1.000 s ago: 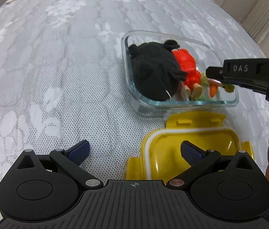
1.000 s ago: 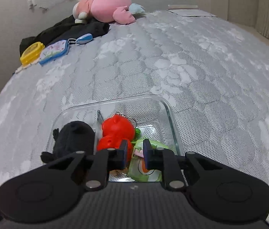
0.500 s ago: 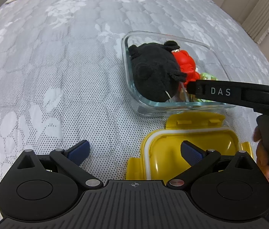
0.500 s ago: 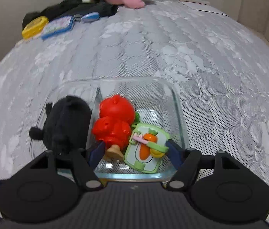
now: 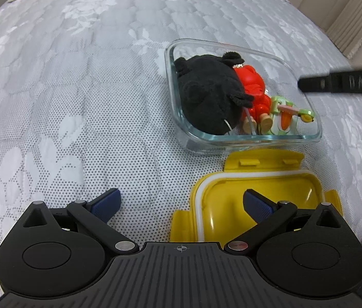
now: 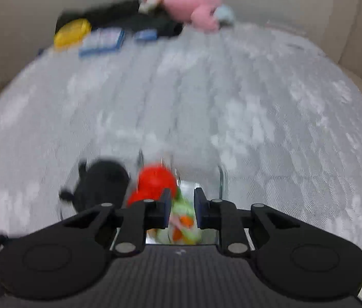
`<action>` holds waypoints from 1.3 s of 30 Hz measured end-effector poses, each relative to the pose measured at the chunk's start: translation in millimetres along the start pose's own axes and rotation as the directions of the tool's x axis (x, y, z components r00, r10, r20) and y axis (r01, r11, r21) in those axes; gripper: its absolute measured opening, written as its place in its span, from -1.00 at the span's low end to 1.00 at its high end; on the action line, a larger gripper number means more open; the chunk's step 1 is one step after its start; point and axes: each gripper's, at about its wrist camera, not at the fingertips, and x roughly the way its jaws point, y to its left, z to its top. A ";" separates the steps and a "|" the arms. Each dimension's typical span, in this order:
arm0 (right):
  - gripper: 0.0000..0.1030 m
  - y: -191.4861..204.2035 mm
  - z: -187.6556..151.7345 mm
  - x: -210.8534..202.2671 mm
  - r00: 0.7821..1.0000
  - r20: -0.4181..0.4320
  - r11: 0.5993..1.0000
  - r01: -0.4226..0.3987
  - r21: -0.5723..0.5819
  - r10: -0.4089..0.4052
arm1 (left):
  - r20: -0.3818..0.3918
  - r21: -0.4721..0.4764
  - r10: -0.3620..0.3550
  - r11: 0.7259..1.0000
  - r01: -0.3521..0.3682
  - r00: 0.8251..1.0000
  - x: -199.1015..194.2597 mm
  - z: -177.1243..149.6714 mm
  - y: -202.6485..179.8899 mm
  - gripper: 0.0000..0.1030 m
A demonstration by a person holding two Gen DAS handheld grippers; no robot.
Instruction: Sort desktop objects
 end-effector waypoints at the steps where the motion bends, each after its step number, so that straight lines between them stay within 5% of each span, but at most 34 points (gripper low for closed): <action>1: -0.55 4.6 -1.2 2.5 1.000 -0.028 0.999 0.005 -0.041 -0.006 | 0.000 0.000 0.000 1.000 0.000 1.000 0.4 0.2 -0.2 1.00; 7: -0.39 27.7 -16.5 26.1 0.990 -0.104 0.973 0.068 -0.221 -0.092 | -0.007 0.002 -0.002 1.000 0.002 1.000 1.5 0.3 -0.6 1.00; 10: -0.56 28.6 -20.0 37.8 0.989 -0.079 0.962 0.105 -0.250 -0.129 | -0.007 0.000 -0.004 1.000 0.004 1.000 1.2 0.3 0.0 1.00; 19: -0.96 31.1 -1.6 1.7 0.997 0.064 0.975 0.061 -0.214 -0.048 | -0.016 0.005 -0.006 1.000 0.006 1.000 1.2 0.2 0.3 1.00; 27: -0.88 15.3 15.4 15.7 0.993 0.106 0.987 0.075 -0.139 -0.061 | -0.019 -0.012 -0.007 1.000 0.007 1.000 -0.5 0.2 5.9 1.00; 34: -0.43 -1.2 -0.2 -0.3 1.000 0.024 0.999 0.009 -0.042 -0.008 | -0.017 -0.007 -0.016 1.000 0.016 1.000 -3.3 1.3 6.6 1.00; 39: -0.55 -5.4 -20.2 16.9 0.999 0.007 0.999 -0.034 0.036 0.033 | -0.019 -0.011 -0.011 1.000 0.010 1.000 -4.1 0.7 8.2 1.00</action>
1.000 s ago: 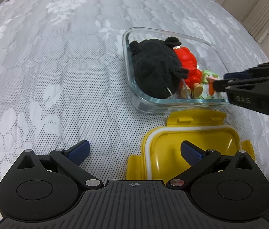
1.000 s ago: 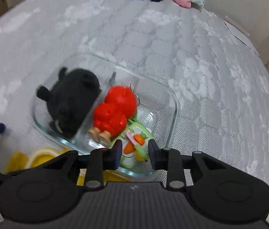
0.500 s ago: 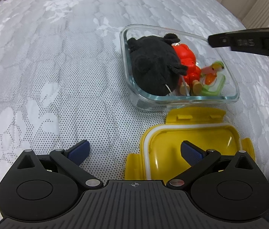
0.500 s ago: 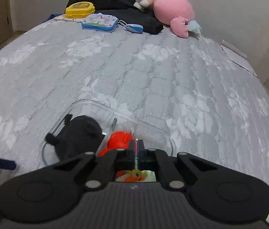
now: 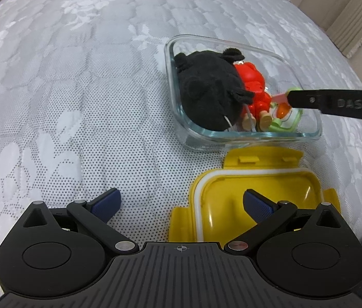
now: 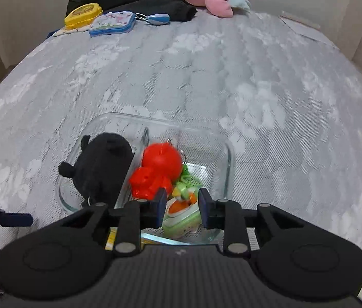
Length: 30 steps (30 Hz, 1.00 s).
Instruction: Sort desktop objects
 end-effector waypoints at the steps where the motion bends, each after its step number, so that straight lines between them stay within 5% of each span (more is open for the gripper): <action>1: -0.66 -0.4 -1.5 3.3 1.000 0.009 1.000 0.000 0.013 0.000 | -0.002 0.000 0.003 1.000 -0.003 1.000 0.3 -0.2 0.4 1.00; 8: -0.66 26.6 14.4 -7.3 0.979 0.176 0.981 0.125 -0.146 -0.099 | -0.010 0.008 0.002 1.000 -0.002 1.000 1.4 0.6 0.6 1.00; 13: -0.65 36.7 30.0 25.6 0.992 0.040 0.959 0.124 -0.255 -0.118 | -0.013 0.007 0.000 1.000 0.000 1.000 -0.6 0.0 4.2 1.00; 15: -0.65 30.9 33.2 23.4 0.994 0.037 0.973 0.105 -0.204 -0.099 | -0.012 -0.006 -0.002 1.000 0.002 1.000 -2.0 0.1 8.0 1.00; 19: -0.47 12.8 40.2 -16.6 0.972 0.191 0.986 0.153 -0.069 -0.137 | -0.007 -0.016 -0.005 1.000 0.005 1.000 -2.9 1.3 9.8 1.00; 26: -0.35 -10.6 23.4 -26.4 0.998 0.025 0.993 0.054 0.105 -0.057 | -0.003 -0.007 -0.007 1.000 0.007 1.000 -8.3 0.4 9.9 1.00; 30: -0.35 0.3 6.9 -6.7 0.996 -0.026 0.995 0.085 0.055 -0.083 | -0.006 -0.006 -0.004 1.000 0.004 1.000 -8.2 1.9 11.6 1.00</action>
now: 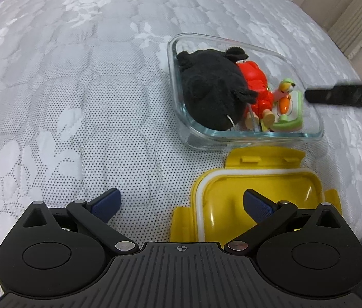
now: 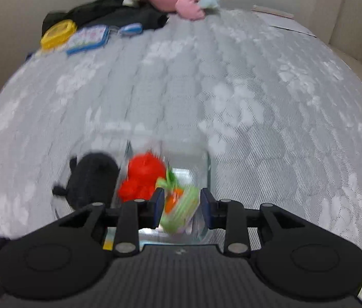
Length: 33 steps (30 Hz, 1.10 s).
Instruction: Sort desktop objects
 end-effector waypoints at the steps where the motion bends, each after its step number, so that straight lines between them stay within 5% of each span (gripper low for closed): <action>1: -0.35 4.2 -3.5 5.5 1.000 -0.011 1.000 0.010 -0.015 -0.011 | 0.000 0.002 -0.001 1.000 0.001 1.000 0.0 0.5 -0.1 1.00; 6: -0.39 13.0 -13.9 23.4 0.999 -0.035 1.000 0.022 -0.020 -0.022 | -0.001 0.000 0.000 1.000 0.000 1.000 0.3 1.5 1.0 1.00; 14: -0.54 27.1 -16.1 28.1 0.990 0.062 0.972 0.135 -0.192 -0.125 | -0.002 0.006 -0.001 1.000 0.001 1.000 4.2 2.1 0.7 1.00; 18: -0.51 10.5 -16.6 11.1 0.997 0.057 0.995 0.056 -0.088 -0.051 | 0.017 -0.017 0.003 1.000 -0.003 1.000 4.5 3.5 7.2 1.00; 26: -0.08 -37.0 -67.2 -44.4 0.994 0.107 0.995 -0.046 0.089 0.036 | 0.120 -0.149 0.013 0.989 0.005 0.993 -6.6 -2.1 20.9 1.00; 33: 0.12 -72.6 -116.9 -48.0 0.984 0.119 0.942 -0.164 0.293 0.134 | 0.170 -0.222 0.082 0.974 -0.043 0.982 -23.8 -31.3 22.1 1.00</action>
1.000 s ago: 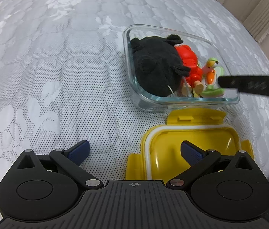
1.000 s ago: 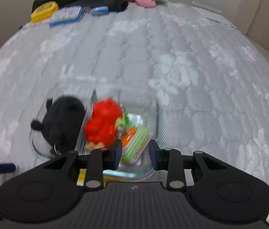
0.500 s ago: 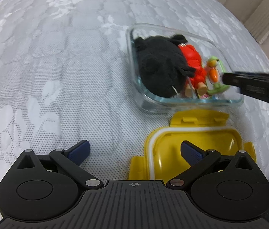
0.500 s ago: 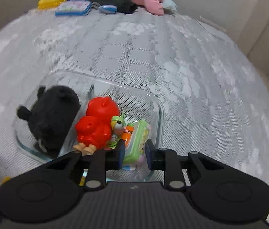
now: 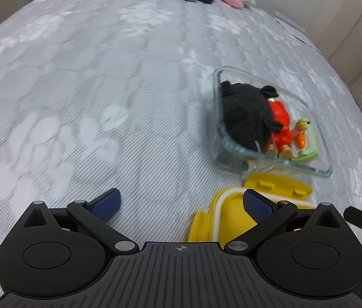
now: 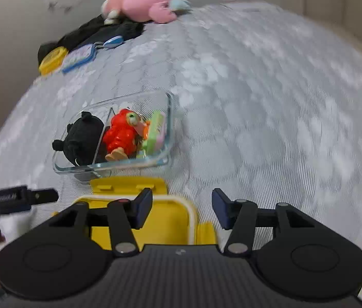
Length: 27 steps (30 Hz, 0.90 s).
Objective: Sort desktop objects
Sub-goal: 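Move the right tool to the yellow lid and grasp its rim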
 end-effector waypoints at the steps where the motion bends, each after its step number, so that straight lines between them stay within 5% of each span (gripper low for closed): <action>1: 0.15 -6.2 -3.8 -0.2 1.000 0.001 0.999 -0.016 0.036 0.016 | 0.005 -0.007 0.014 1.000 -0.014 1.000 -3.2 -3.1 1.0 1.00; 6: 0.29 -31.6 -13.6 -5.2 0.999 0.028 0.990 0.015 0.137 -0.019 | 0.027 -0.072 0.064 0.995 -0.062 0.998 -11.5 -7.0 9.4 1.00; 11: 0.45 -42.0 -12.8 -2.2 1.000 0.006 0.978 -0.016 0.210 0.015 | -0.029 -0.004 0.095 0.995 -0.095 0.995 -1.3 -15.4 -0.7 1.00; 18: 0.43 -22.0 -20.3 16.5 0.984 -0.099 0.987 0.156 0.045 -0.151 | -0.010 0.070 0.038 0.997 -0.037 0.999 -15.0 -32.4 -18.3 1.00; 21: 0.24 -16.9 -23.3 24.0 0.977 -0.134 0.986 0.169 0.010 -0.166 | 0.014 0.099 0.000 0.995 -0.001 1.000 -23.4 -40.2 -26.2 1.00; 27: 0.25 -22.0 -24.0 27.0 0.974 -0.162 0.984 0.171 0.055 -0.161 | 0.049 0.227 -0.001 0.974 -0.010 0.999 -29.3 -49.9 -50.5 1.00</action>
